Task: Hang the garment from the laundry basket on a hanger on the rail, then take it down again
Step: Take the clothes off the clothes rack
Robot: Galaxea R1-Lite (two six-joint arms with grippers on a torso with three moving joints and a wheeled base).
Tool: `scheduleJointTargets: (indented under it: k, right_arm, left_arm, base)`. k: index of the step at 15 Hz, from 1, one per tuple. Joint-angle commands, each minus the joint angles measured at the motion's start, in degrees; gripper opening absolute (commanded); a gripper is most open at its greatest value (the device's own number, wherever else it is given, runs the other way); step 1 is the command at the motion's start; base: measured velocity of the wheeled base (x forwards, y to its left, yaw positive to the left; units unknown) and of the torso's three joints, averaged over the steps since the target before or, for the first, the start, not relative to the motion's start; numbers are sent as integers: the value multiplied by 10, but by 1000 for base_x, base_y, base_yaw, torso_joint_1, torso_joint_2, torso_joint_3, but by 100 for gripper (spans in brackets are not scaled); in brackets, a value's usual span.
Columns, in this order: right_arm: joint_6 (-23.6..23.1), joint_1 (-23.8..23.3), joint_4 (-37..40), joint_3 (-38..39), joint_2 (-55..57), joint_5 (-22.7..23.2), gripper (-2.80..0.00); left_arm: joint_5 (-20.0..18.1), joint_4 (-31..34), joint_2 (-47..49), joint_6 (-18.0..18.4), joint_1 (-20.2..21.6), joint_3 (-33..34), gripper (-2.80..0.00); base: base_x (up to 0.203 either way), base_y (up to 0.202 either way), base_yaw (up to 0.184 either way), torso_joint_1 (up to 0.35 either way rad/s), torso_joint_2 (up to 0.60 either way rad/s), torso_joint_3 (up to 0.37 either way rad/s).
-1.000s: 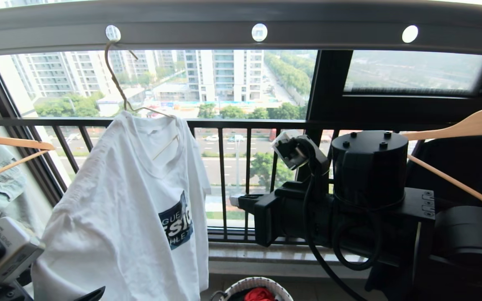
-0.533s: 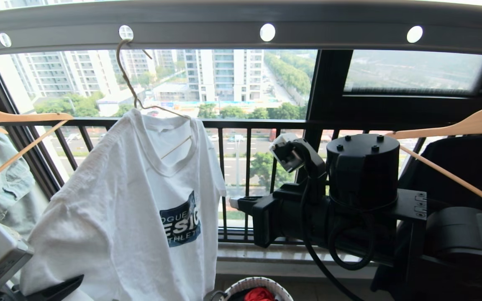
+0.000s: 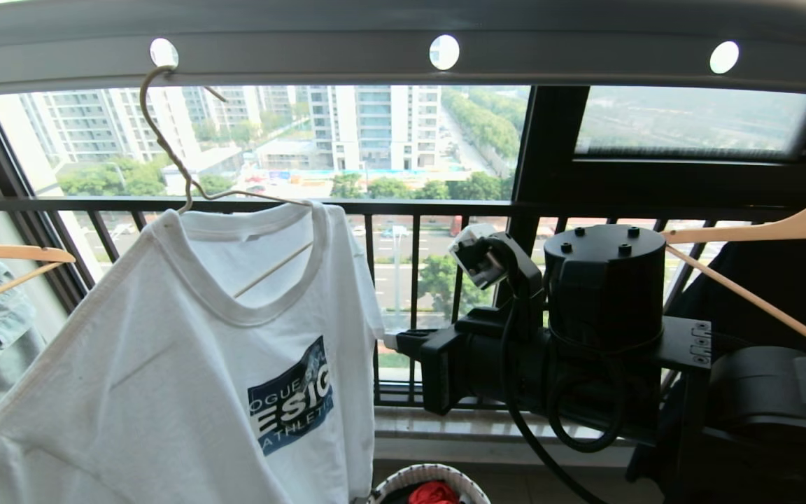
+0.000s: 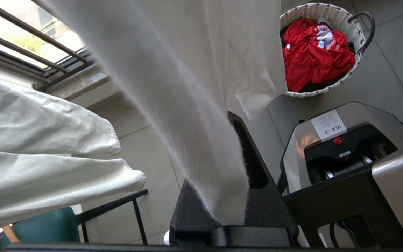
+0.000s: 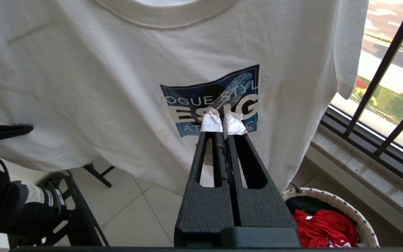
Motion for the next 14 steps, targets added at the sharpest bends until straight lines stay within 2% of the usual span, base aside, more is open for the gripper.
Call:
scheduleJointTargets:
  k: [1,5,10,14]
  right_arm:
    - [1,0,-3,0,0,0,-280]
    - [1,0,-2,0,0,0,-280]
    - [1,1,-2,0,-6,0,-280]
    - [4,4,-3,2,-43,19,-280]
  left_arm:
    - [1,1,-12,0,1,27,-280]
    - [0,2,-14,-1,2,69,-280]
    - [-1,1,-12,-3,1,33,-280]
    - [-1,1,-22,-4,2,37,-280]
  base:
    - [0,0,0,0,0,0]
    - [0,0,0,0,0,0]
    - [0,0,0,0,0,0]
    - [0,0,0,0,0,0]
